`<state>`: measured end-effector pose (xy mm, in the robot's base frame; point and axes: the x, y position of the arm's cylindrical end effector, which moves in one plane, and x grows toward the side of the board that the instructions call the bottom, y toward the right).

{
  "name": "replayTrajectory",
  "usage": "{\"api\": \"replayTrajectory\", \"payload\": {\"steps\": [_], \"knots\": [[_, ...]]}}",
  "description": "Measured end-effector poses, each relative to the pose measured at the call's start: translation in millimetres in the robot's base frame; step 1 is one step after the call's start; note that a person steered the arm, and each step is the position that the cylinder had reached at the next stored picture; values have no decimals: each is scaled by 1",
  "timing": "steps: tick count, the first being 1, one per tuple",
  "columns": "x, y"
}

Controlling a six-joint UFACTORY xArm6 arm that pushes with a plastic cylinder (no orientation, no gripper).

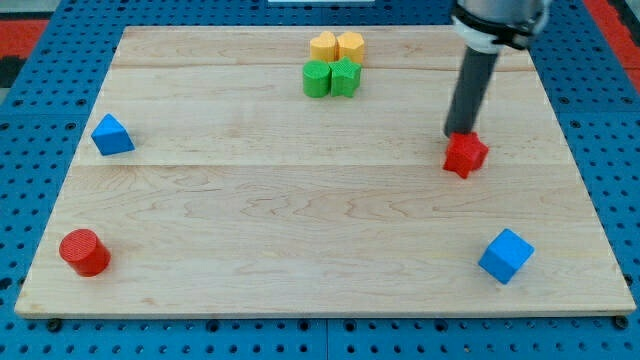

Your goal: Move the blue cube below red star

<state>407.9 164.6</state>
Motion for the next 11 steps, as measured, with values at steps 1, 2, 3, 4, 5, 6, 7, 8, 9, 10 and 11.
{"api": "replayTrajectory", "payload": {"steps": [1, 2, 3, 4, 5, 6, 7, 8, 9, 10, 11], "knots": [[-6, -89], [47, -108], [140, -91], [196, -41], [209, 5], [172, -6], [151, -1], [168, -5], [193, 14], [188, 67], [155, 46]]}}
